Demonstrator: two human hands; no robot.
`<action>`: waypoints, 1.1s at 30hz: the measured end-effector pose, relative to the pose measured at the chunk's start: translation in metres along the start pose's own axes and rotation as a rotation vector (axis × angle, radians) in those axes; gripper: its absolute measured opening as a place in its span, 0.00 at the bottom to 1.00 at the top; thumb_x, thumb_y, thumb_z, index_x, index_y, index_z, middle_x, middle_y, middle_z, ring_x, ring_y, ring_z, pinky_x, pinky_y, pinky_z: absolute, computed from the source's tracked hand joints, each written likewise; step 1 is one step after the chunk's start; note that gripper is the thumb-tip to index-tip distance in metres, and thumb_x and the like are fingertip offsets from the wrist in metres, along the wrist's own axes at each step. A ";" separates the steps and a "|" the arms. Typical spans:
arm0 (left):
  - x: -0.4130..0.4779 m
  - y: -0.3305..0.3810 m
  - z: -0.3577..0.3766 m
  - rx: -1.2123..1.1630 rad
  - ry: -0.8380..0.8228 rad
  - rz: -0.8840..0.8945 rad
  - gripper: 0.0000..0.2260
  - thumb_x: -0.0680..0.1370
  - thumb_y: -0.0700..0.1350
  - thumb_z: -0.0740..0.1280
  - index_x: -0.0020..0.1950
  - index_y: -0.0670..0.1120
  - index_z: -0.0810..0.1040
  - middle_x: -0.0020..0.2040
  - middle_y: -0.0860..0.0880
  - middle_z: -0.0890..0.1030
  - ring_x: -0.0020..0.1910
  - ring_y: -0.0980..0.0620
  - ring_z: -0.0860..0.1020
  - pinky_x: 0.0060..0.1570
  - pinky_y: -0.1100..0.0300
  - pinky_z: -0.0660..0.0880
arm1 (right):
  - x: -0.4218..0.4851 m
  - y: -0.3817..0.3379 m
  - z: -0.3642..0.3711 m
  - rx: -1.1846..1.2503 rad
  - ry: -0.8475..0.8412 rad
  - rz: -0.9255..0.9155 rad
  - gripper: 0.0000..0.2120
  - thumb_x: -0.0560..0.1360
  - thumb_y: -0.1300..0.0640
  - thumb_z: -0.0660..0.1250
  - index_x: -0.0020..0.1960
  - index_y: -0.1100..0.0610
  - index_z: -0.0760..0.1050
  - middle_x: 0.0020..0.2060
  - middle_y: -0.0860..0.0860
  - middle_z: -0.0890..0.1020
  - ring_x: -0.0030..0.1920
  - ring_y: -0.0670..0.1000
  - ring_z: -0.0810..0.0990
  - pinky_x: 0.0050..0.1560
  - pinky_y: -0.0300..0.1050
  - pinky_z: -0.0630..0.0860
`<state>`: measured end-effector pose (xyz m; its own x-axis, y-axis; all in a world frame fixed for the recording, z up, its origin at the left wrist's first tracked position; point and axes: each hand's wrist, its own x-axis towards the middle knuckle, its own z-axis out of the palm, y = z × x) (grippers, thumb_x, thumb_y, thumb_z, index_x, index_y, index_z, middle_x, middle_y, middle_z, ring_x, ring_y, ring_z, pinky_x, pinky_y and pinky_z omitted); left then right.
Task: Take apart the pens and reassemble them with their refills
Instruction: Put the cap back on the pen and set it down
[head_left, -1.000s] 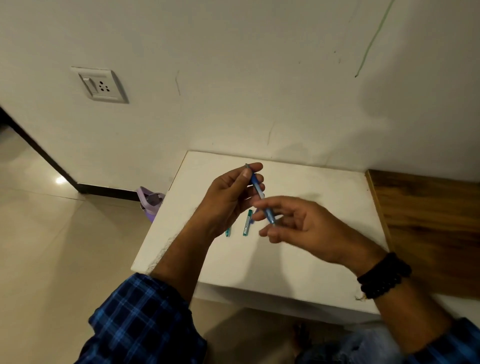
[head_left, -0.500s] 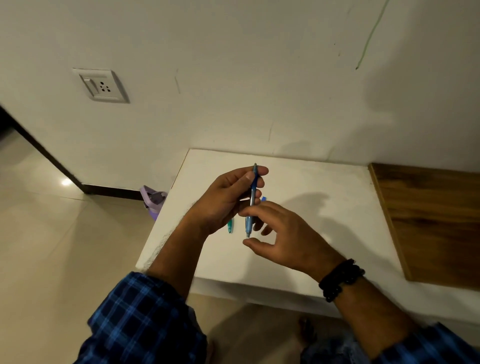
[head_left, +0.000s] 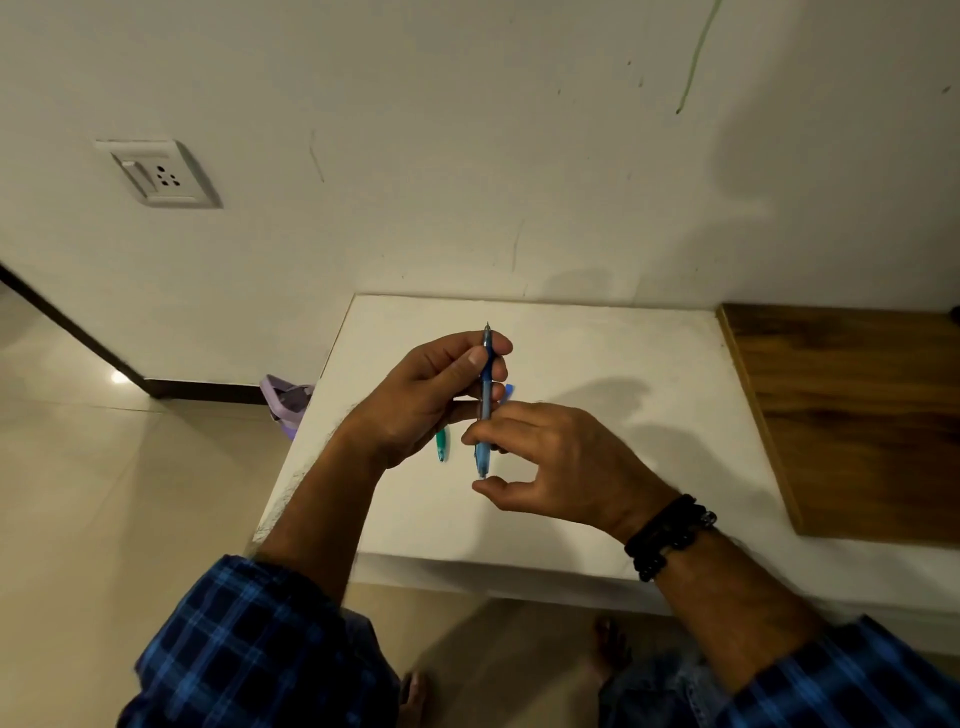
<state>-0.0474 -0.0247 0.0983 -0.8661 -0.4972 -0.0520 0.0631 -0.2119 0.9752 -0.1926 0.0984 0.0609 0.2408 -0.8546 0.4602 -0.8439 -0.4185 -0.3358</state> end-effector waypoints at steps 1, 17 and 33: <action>-0.001 0.000 0.000 0.005 -0.006 0.002 0.13 0.82 0.47 0.58 0.61 0.44 0.77 0.45 0.49 0.80 0.45 0.53 0.81 0.47 0.62 0.78 | 0.000 0.001 0.000 -0.013 -0.004 -0.010 0.19 0.74 0.47 0.74 0.58 0.58 0.82 0.49 0.52 0.86 0.45 0.50 0.84 0.47 0.43 0.83; -0.002 0.002 -0.002 0.135 -0.041 0.037 0.14 0.83 0.47 0.57 0.64 0.46 0.77 0.48 0.48 0.80 0.49 0.50 0.79 0.52 0.56 0.79 | -0.002 0.009 0.007 -0.127 0.003 -0.041 0.19 0.73 0.47 0.74 0.57 0.59 0.82 0.49 0.53 0.86 0.46 0.51 0.85 0.47 0.44 0.83; -0.001 0.007 -0.010 0.137 0.254 0.100 0.11 0.85 0.42 0.58 0.60 0.47 0.79 0.49 0.51 0.86 0.48 0.47 0.85 0.51 0.57 0.81 | 0.003 0.001 0.018 -0.075 0.012 -0.036 0.17 0.74 0.46 0.73 0.56 0.57 0.82 0.49 0.51 0.87 0.46 0.49 0.85 0.46 0.42 0.83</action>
<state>-0.0410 -0.0340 0.1028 -0.7061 -0.7080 0.0103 0.0589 -0.0442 0.9973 -0.1837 0.0901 0.0471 0.2659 -0.8356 0.4808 -0.8683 -0.4242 -0.2570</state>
